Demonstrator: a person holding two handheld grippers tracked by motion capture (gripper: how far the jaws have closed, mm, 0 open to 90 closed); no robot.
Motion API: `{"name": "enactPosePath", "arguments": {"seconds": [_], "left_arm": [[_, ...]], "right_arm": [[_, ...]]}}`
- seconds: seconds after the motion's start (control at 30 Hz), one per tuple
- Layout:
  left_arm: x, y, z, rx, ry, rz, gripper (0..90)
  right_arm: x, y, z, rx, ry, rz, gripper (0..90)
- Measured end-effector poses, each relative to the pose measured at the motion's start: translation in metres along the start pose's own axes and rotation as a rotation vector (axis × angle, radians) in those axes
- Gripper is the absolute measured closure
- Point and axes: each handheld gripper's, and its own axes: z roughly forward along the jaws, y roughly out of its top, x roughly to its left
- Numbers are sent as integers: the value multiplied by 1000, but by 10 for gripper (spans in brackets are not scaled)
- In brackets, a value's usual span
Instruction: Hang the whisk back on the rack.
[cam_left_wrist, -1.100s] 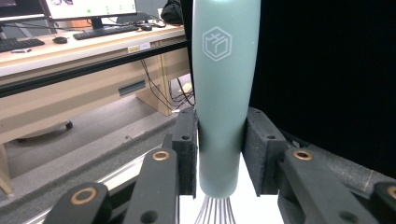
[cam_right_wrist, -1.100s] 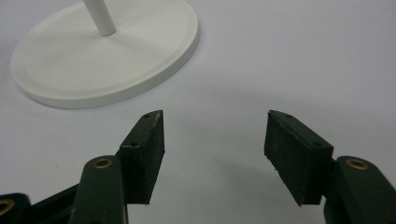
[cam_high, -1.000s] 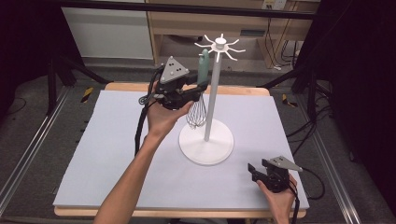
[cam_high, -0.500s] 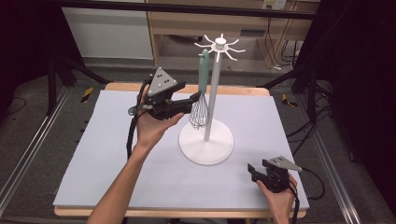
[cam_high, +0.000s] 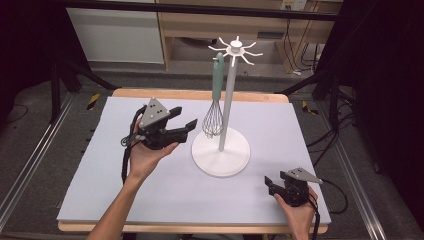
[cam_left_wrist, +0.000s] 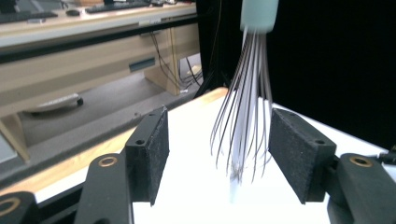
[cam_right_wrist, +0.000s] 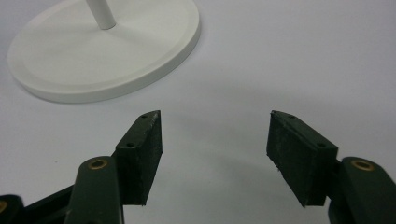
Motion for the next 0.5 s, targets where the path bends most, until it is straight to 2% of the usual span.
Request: {"name": "enactPosePath", "arguments": {"seconds": [0.03, 0.1, 0.13, 0.23, 0.27, 0.37, 0.4, 0.43, 0.5], "left_arm": [[0, 0, 0, 0, 0, 0, 373], [2, -11, -2, 15, 2, -11, 371], [4, -22, -3, 31, 10, -22, 370], [6, -32, -4, 47, 16, -21, 364], [7, -42, -5, 54, 25, -31, 363], [11, -59, -7, 78, 33, -46, 359], [11, -59, -7, 78, 33, -46, 358], [14, -70, -9, 98, 41, -58, 357], [18, -81, -11, 116, 52, -69, 357]], "right_arm": [[0, 0, 0, 0, 0, 0, 361], [0, 0, 0, 1, -1, 1, 361], [0, 0, 0, 2, -1, 1, 360], [-1, -1, 1, 3, -4, 0, 360], [-1, -1, 1, 4, -9, -1, 358], [-2, -1, 0, 8, -6, 8, 355], [-2, -1, 0, 8, -6, 8, 355], [-3, -1, 0, 10, -7, 9, 350], [-4, -2, 1, 12, -12, 7, 346]]}}
